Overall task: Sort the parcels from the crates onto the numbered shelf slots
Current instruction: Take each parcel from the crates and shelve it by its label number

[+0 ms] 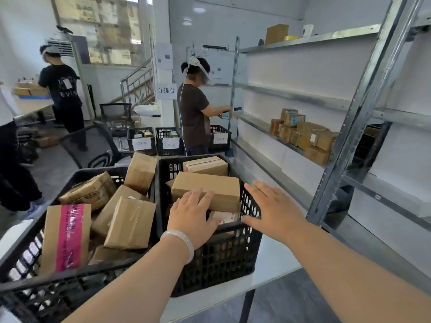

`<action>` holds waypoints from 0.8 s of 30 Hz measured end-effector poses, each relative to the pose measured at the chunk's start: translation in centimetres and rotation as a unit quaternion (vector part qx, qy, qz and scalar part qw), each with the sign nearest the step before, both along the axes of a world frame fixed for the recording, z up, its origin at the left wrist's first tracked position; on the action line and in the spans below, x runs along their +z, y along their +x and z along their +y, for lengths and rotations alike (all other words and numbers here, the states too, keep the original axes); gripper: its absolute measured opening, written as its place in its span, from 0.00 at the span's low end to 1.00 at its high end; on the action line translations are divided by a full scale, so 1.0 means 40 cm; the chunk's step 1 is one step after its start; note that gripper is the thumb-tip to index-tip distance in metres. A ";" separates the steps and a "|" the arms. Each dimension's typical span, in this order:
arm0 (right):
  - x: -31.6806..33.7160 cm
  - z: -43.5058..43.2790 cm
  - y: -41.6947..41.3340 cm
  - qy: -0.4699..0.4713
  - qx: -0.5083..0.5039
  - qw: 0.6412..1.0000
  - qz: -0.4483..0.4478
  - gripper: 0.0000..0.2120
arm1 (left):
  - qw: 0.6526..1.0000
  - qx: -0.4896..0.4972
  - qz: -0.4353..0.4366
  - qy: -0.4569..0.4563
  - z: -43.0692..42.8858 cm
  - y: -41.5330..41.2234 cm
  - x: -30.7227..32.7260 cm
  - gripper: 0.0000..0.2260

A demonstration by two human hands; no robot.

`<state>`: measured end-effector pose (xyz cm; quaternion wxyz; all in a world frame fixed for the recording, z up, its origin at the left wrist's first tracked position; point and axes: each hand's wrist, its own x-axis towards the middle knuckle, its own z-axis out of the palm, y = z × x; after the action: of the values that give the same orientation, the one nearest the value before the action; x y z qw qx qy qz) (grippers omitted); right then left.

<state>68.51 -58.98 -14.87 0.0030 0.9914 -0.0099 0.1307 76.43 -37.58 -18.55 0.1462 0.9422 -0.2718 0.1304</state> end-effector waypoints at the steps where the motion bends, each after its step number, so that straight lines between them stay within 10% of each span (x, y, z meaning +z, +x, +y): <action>1: -0.006 -0.008 0.045 -0.003 0.000 1.000 0.004 0.41 | 1.000 0.005 0.011 -0.005 -0.007 0.036 -0.014 0.32; 18: -0.167 -0.078 0.539 0.051 0.035 0.993 0.105 0.33 | 0.968 0.084 0.219 -0.085 -0.092 0.294 -0.178 0.33; 24: -0.175 -0.114 0.629 0.103 0.035 0.982 0.155 0.30 | 0.890 0.177 0.325 -0.264 -0.150 0.306 -0.163 0.36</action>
<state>93.67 -63.53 -21.86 -0.1024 0.9943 0.0120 -0.0262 88.68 -43.57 -25.07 0.4448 0.8908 0.0066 -0.0928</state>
